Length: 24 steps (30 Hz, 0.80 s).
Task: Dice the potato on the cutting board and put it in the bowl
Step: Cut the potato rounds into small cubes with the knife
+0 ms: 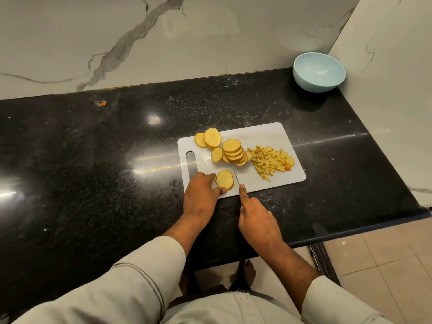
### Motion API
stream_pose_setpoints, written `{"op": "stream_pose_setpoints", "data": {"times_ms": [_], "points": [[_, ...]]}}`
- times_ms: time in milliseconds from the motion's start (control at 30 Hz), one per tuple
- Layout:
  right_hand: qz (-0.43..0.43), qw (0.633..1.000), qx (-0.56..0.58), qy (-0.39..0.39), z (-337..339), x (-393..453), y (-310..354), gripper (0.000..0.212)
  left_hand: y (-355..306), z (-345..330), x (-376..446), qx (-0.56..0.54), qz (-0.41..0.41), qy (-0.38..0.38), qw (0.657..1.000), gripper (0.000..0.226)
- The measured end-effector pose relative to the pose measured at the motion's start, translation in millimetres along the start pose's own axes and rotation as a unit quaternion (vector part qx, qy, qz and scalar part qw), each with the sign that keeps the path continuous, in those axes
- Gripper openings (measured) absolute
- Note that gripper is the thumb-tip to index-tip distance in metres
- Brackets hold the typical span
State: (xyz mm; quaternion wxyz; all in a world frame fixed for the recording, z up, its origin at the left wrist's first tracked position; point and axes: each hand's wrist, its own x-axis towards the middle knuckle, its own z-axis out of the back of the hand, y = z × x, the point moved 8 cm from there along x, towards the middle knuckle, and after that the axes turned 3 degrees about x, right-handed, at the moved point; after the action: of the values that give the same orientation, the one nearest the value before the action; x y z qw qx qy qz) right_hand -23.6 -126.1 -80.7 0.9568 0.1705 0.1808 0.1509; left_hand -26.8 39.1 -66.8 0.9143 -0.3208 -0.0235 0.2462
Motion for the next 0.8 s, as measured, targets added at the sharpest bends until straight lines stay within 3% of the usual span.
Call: {"op": "stream_pose_setpoints", "data": {"times_ms": [200, 467, 633, 800], "points": [[0.009, 1.0, -0.006, 0.006, -1, 0, 3, 0.062, -7, -2, -6, 0.027, -0.003, -0.009, 1.0, 0.027], [0.026, 0.999, -0.015, 0.017, -2, 0, 6, 0.062, -7, -7, -6, 0.045, -0.016, -0.004, 0.999, 0.031], [0.019, 1.0, 0.012, -0.006, 3, -2, -2, 0.062, -6, -3, 0, 0.06, -0.054, 0.019, 0.997, 0.066], [0.029, 0.999, 0.019, -0.035, 4, -3, 5, 0.065, -24, -15, 18, 0.129, -0.121, 0.148, 0.973, 0.081]]}}
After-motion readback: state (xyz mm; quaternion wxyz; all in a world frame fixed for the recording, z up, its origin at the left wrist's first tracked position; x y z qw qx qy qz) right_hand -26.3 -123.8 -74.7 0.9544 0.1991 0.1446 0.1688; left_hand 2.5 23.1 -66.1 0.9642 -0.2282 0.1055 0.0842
